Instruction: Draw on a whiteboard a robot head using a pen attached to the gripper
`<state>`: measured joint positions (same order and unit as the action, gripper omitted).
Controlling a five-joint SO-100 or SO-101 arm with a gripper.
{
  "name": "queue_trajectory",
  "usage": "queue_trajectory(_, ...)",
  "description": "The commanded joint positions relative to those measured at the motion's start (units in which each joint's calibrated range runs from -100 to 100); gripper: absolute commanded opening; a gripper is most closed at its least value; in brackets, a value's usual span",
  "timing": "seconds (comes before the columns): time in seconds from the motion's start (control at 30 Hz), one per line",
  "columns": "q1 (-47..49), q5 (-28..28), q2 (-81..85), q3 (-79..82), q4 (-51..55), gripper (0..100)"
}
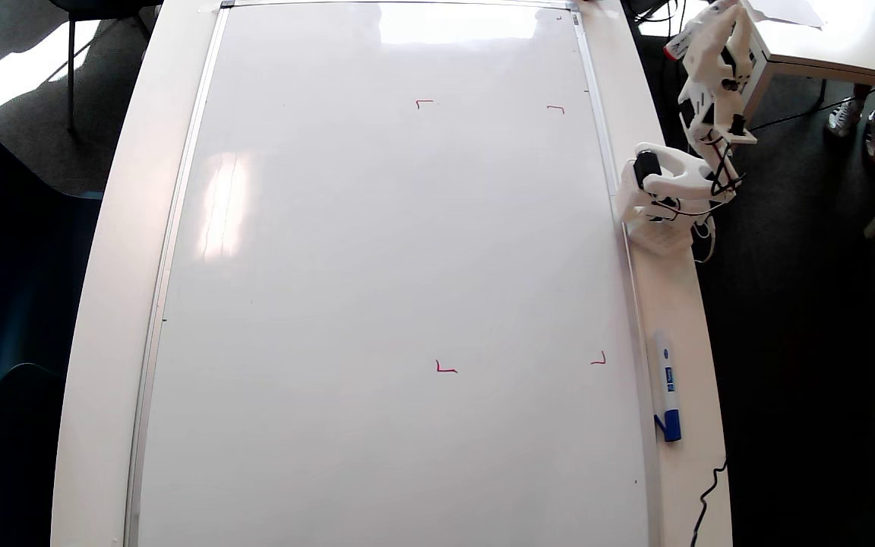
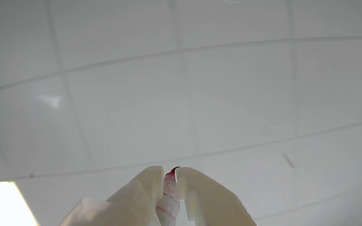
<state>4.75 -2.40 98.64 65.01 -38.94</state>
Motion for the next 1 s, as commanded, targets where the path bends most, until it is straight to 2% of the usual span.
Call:
queue_trajectory(0.0,0.2,-0.1,-1.7,-9.9,24.5,1)
queue_trajectory(0.1,4.3,-0.1,-8.5,-17.6,35.1,1)
queue_trajectory(0.4,6.9,-0.1,-36.3,-44.5,48.8,1)
queue_trajectory(0.67,8.7,0.4,-52.1,-61.0,63.7,1)
queue_trajectory(0.8,12.0,6.5,-59.5,-68.6,78.3,1)
queue_trajectory(0.83,13.0,8.8,-60.8,-69.9,81.8,1)
queue_trajectory(0.87,14.7,13.7,-63.3,-71.5,88.4,1)
queue_trajectory(0.97,16.6,20.8,-67.0,-72.0,97.3,1)
